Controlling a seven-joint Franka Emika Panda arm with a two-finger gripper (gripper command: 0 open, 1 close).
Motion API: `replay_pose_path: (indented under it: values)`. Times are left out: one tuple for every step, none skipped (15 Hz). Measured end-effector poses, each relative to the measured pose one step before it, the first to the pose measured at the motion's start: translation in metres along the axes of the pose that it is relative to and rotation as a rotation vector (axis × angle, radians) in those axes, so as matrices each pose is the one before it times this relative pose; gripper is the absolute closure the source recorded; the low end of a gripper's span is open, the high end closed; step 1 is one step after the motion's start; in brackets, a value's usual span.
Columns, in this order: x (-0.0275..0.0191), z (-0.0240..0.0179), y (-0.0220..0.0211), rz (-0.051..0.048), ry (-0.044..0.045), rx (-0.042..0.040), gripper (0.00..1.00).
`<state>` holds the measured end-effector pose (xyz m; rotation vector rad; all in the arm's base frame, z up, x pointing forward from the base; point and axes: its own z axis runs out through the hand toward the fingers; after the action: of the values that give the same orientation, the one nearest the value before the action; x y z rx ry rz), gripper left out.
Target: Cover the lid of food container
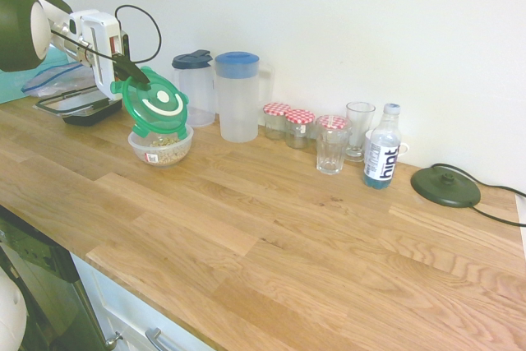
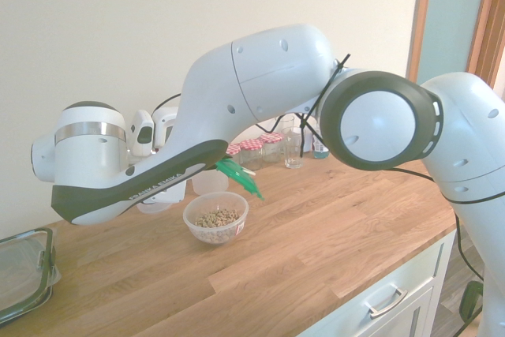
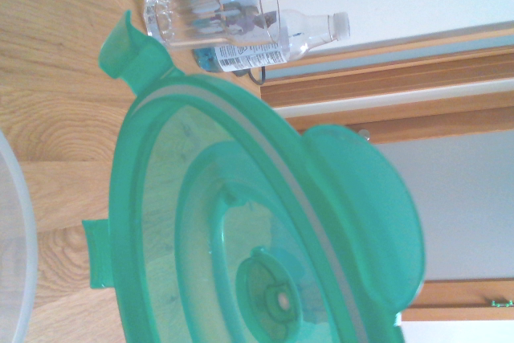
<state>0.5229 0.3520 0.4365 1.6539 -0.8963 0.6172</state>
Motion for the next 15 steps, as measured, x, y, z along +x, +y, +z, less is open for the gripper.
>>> replay_pose_path:
  values:
    - [-0.00387, 0.00052, -0.00398, -0.00205, 0.00774, -0.00779, 1.0]
    - [-0.00391, 0.00008, -0.00322, -0.00363, 0.00726, -0.00566, 1.0]
    - [-0.00431, -0.00085, -0.00331, -0.0045, 0.00655, 0.00038, 1.0]
    - [-0.00439, -0.00114, -0.00366, -0.00479, 0.00461, 0.00184, 1.0]
    - [-0.00416, 0.00011, -0.00417, -0.00637, 0.00305, -0.0007, 1.0]
    - [-0.00418, 0.0004, -0.00391, -0.00642, 0.00333, -0.00193, 1.0]
    - [-0.0044, 0.00033, -0.00395, -0.0067, 0.00349, -0.00275, 1.0]
    - [-0.00435, 0.00019, -0.00356, -0.00595, 0.00396, -0.00258, 1.0]
    - [-0.00252, -0.00009, -0.00211, -0.00311, 0.00253, -0.00176, 1.0]
    - [-0.00081, -0.00061, -0.00075, 0.00032, 0.00105, -0.00036, 1.0]
    - [0.00107, -0.00055, 0.00038, 0.00313, -0.00092, 0.00098, 1.0]
    - [0.00129, -0.00003, 0.00019, 0.00242, -0.00088, 0.00046, 1.0]
    - [0.00064, 0.00031, -0.0002, 0.00175, 0.00079, -0.00062, 1.0]
    - [0.00071, 0.00017, -0.00029, 0.00312, 0.00484, -0.00057, 1.0]
    - [0.00058, -0.00068, 0.00019, 0.00316, 0.00772, 0.0008, 1.0]
